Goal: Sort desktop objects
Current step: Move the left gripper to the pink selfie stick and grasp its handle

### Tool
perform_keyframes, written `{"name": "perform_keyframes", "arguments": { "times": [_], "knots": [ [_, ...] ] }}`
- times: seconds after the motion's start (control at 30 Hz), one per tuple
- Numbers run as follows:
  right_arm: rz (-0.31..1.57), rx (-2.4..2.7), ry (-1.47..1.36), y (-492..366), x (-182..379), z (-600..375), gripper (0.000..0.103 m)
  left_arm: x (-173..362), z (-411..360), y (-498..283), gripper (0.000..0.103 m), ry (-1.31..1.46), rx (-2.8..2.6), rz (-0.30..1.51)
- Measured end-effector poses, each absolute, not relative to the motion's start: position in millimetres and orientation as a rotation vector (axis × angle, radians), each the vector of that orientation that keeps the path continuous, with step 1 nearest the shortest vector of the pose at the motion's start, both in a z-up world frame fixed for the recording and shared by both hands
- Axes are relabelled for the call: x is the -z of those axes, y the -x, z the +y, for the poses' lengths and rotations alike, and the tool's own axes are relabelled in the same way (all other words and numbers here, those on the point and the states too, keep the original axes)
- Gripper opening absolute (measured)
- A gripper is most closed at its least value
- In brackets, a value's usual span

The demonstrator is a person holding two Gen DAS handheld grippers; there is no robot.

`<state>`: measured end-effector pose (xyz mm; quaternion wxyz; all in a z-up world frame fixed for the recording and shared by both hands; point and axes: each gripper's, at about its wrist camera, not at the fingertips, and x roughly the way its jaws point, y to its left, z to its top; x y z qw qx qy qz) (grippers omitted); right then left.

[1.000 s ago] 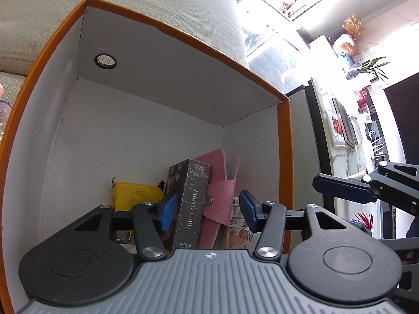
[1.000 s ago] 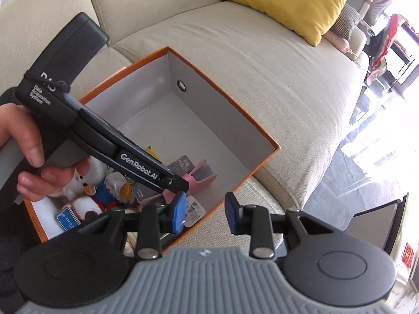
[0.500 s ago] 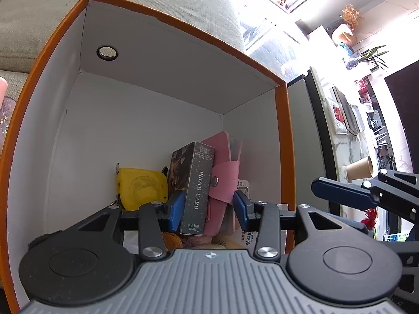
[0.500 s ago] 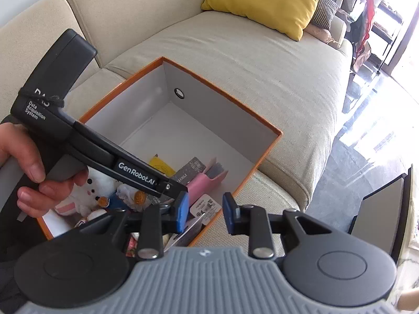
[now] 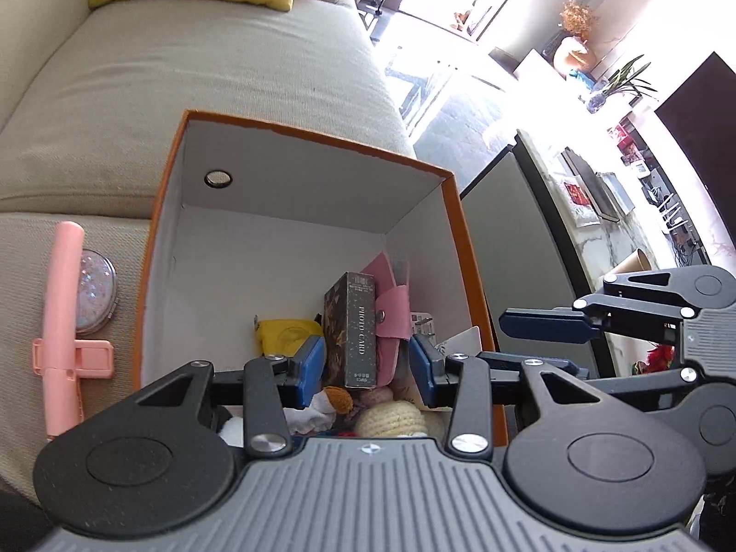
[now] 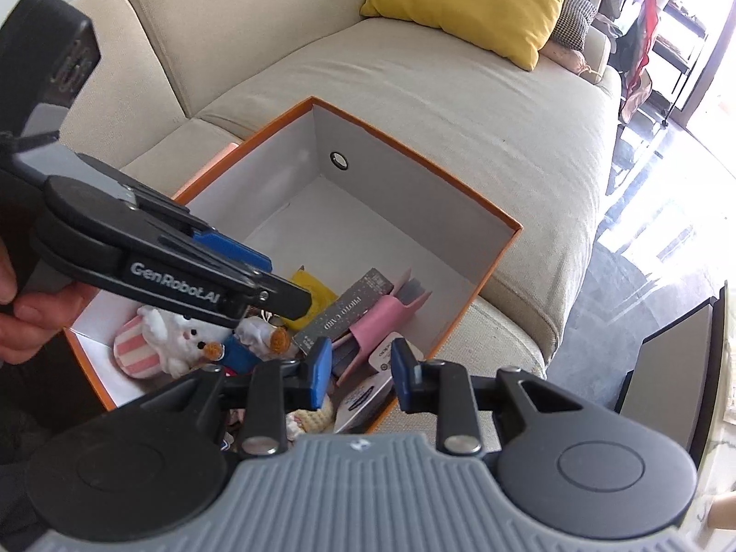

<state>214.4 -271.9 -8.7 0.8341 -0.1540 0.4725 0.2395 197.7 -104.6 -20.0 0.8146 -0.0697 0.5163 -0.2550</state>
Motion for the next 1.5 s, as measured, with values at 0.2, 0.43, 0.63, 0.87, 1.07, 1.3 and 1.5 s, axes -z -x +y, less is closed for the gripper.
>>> {"name": "perform_keyframes", "arguments": {
  "times": [0.2, 0.43, 0.63, 0.87, 1.07, 1.3, 1.5],
  "knots": [
    [0.953, -0.512, 0.329, -204.7, -3.7, -247.2, 0.03, -10.2, -57.9, -180.9, 0.046, 0.12, 0.525, 1.017],
    [0.79, -0.543, 0.279, -191.6, -12.4, -206.5, 0.032, -32.7, 27.2, -176.9, 0.046, 0.096, 0.39, 0.943],
    [0.849, -0.566, 0.153, -208.1, -1.8, -152.4, 0.033, -21.5, 76.3, -182.4, 0.046, 0.076, 0.292, 0.94],
    [0.858, -0.519, 0.181, -223.9, 26.0, -95.6, 0.029, 23.9, 86.8, -207.1, 0.047, 0.093, 0.278, 0.987],
    [0.84, -0.473, 0.25, -234.4, 39.4, -69.7, 0.029, 65.7, 58.4, -230.9, 0.049, 0.029, 0.289, 1.077],
    [0.827, -0.421, 0.31, -247.5, 45.7, -71.3, 0.028, 96.3, 41.4, -244.3, 0.05, -0.007, 0.292, 1.147],
    [0.847, -0.415, 0.289, -255.6, 49.1, -71.8, 0.028, 102.1, 39.5, -249.4, 0.049, -0.011, 0.278, 1.137]
  ]
}}
